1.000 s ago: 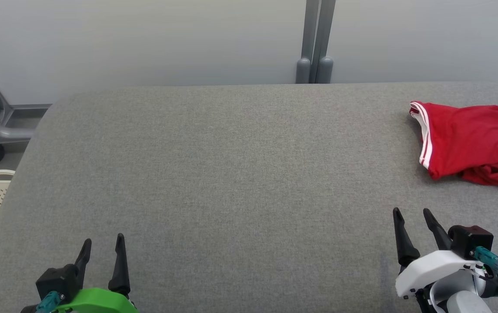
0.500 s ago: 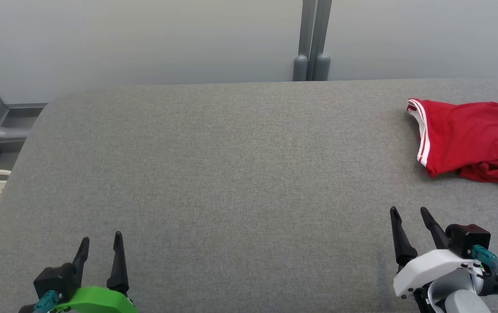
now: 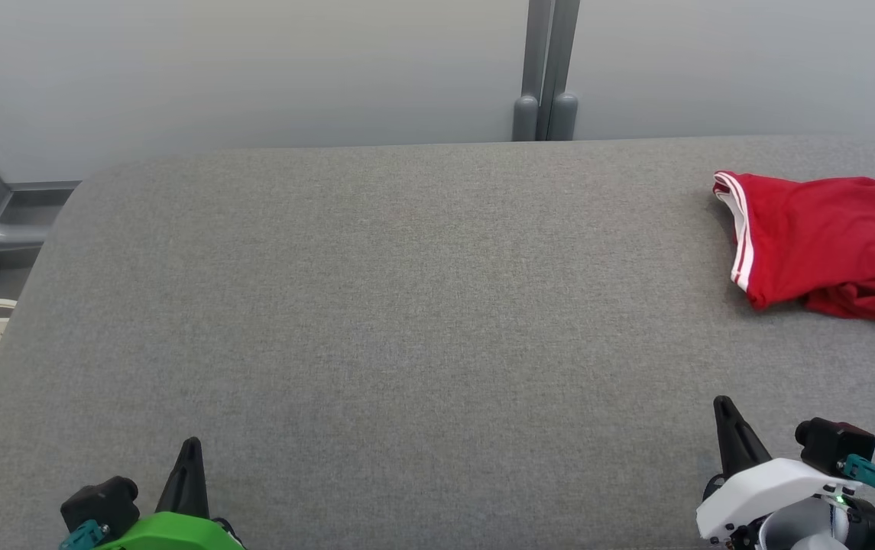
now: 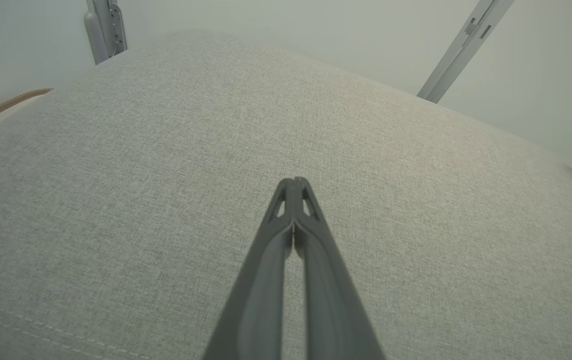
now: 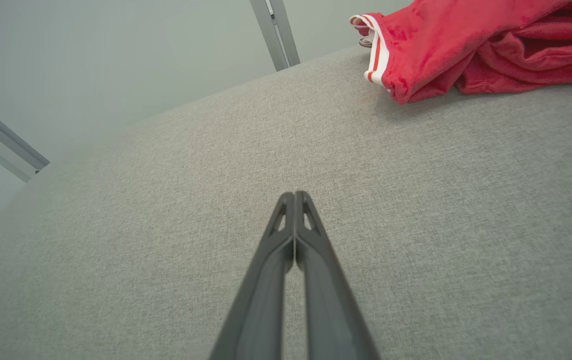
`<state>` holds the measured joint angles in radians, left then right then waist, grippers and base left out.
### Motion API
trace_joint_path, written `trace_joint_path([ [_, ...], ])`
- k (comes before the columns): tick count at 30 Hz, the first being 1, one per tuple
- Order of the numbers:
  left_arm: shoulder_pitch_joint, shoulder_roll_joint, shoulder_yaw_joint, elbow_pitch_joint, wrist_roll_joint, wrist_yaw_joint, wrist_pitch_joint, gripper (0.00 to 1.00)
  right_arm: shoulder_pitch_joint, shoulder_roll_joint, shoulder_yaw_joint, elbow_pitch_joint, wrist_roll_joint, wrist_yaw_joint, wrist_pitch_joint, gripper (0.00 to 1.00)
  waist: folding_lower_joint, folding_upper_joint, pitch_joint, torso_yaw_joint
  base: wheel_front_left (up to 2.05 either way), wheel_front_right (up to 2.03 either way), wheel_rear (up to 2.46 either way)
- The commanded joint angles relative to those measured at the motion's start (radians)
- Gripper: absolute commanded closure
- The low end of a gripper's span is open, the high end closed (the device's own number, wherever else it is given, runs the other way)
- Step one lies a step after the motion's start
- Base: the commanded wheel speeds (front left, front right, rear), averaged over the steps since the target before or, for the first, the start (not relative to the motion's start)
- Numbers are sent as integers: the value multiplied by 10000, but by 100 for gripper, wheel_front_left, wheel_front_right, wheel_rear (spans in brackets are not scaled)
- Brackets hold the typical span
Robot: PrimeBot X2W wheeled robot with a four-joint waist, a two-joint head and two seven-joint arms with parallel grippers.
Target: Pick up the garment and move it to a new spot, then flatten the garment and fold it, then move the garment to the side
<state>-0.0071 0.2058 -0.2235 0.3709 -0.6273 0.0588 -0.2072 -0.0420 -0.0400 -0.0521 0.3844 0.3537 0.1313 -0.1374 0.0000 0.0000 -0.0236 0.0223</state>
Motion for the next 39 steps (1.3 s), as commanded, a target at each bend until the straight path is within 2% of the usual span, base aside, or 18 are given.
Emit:
trace_joint_path([
  [1, -317, 20, 172, -125, -292, -109, 76, 100, -160, -41, -50, -245, 398, -1, 43, 100, 0, 0, 3, -1, 0, 0, 0],
  [21, -803, -394, 940, -177, -2811, -586, 1047, 100, -69, -64, -232, -805, 3649, -2, 489, 100, 0, 0, 48, -40, 0, 0, 0],
  [39, -1143, -684, 1483, -207, -4554, -920, 1730, 100, -41, -82, -397, -1148, 5893, -3, 842, 100, 0, 0, 86, -73, 0, 0, 0],
])
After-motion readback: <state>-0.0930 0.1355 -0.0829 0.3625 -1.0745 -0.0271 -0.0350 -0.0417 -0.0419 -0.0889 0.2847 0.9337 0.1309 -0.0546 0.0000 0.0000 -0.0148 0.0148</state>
